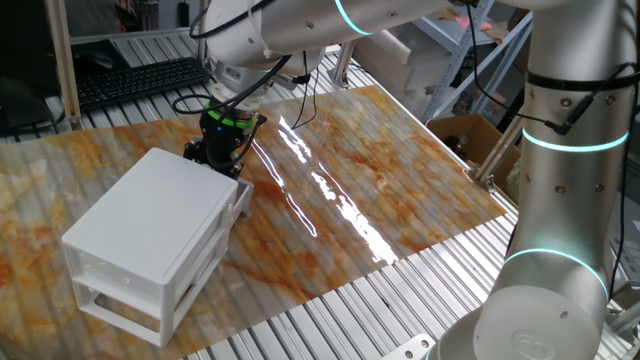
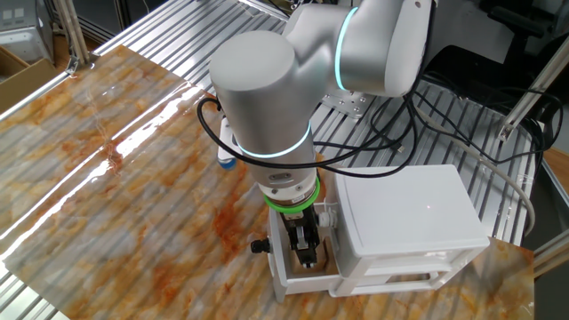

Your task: Take something out of a drawer

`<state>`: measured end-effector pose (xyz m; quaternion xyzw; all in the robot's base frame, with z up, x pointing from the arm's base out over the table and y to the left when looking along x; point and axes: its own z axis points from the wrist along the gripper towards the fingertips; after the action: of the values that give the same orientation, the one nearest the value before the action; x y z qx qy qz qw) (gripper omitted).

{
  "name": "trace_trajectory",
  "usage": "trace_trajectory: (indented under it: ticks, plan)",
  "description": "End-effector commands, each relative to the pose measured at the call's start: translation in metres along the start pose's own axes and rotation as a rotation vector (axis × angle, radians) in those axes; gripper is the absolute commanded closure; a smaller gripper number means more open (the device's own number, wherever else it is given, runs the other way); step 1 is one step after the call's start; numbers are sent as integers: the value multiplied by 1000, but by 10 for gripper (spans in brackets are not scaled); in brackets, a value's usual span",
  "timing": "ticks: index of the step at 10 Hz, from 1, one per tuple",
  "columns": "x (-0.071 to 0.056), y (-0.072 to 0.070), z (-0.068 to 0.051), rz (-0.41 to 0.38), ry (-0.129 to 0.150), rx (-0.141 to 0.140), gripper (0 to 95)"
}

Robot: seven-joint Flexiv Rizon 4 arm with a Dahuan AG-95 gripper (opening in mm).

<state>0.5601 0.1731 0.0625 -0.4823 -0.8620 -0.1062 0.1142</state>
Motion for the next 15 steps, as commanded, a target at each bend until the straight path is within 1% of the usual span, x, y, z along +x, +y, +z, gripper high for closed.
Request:
trace_trajectory:
  ticks: [1,2,3,4,8,13,15]
  plan:
    - [-9,15,0,-12,77,-10,0]
    - [-9,15,1,-13,75,-11,0]
    - [-10,16,2,-22,57,1,0]
    - [-10,16,1,-16,68,-3,0]
    - [-9,15,4,-29,64,-8,0]
    - [-6,10,11,-33,54,-18,0]
    - [-5,8,17,-29,49,-28,0]
